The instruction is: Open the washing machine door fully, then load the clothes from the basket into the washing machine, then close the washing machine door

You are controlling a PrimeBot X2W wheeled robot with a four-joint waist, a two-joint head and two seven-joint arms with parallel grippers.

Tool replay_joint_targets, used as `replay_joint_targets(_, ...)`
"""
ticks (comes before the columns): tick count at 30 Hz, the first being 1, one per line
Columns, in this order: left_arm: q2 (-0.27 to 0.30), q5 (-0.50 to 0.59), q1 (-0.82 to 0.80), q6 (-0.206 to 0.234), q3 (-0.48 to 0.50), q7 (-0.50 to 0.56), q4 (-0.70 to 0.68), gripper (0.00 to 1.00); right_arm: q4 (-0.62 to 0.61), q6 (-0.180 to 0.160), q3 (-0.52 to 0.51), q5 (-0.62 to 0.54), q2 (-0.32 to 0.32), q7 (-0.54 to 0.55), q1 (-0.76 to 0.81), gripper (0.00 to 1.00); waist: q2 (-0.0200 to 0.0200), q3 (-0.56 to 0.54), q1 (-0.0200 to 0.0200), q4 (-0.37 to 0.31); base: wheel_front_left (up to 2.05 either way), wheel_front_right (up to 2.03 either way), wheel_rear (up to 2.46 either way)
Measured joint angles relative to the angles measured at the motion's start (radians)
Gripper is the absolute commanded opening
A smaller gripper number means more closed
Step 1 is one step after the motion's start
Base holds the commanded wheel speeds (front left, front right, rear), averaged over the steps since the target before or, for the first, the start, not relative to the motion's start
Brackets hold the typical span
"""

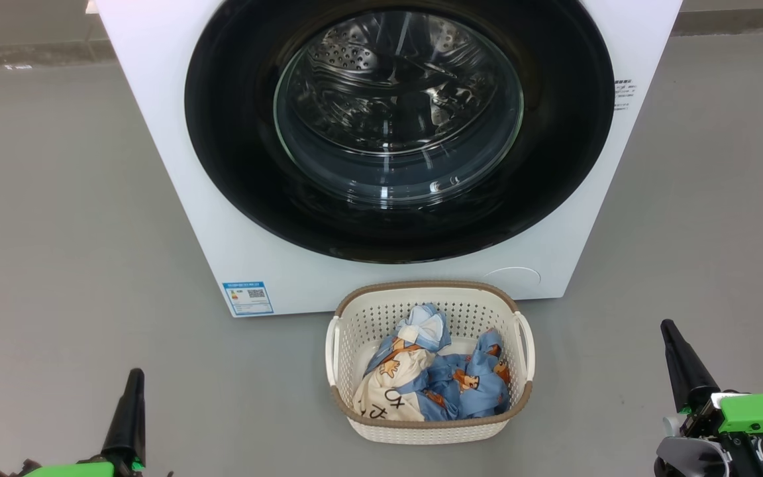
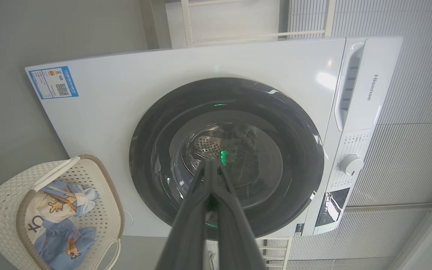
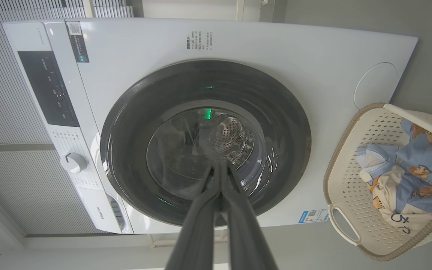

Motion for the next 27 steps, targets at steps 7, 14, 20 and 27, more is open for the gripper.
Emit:
replay_joint_targets(7,-0.013,-0.001,0.036,0.0,-0.006,0.0,0.046,1.0,0.054,-0.001,0.002,0.0,0.019,0.0,0.038,1.0,0.0,0.0,0.0,0.0,0.0,0.0,0.0)
replay_joint_targets(14,-0.021,0.0,0.053,0.0,-0.014,-0.011,0.056,1.0,0.063,-0.003,0.006,0.0,0.025,-0.006,0.059,1.0,0.0,-0.001,0.002,0.001,0.0,0.0,0.0)
replay_joint_targets(20,-0.017,0.018,0.053,0.0,-0.025,-0.029,0.045,1.0,0.057,-0.003,0.016,-0.011,0.023,-0.021,0.059,1.0,0.0,0.0,0.0003,0.004,0.0,0.0,0.0)
replay_joint_targets(27,-0.01,0.062,0.053,0.0,-0.041,-0.053,0.033,1.0,0.055,-0.003,0.035,-0.036,0.008,-0.047,0.058,1.0,0.0,-0.001,0.0001,0.007,0.0,0.0,0.0)
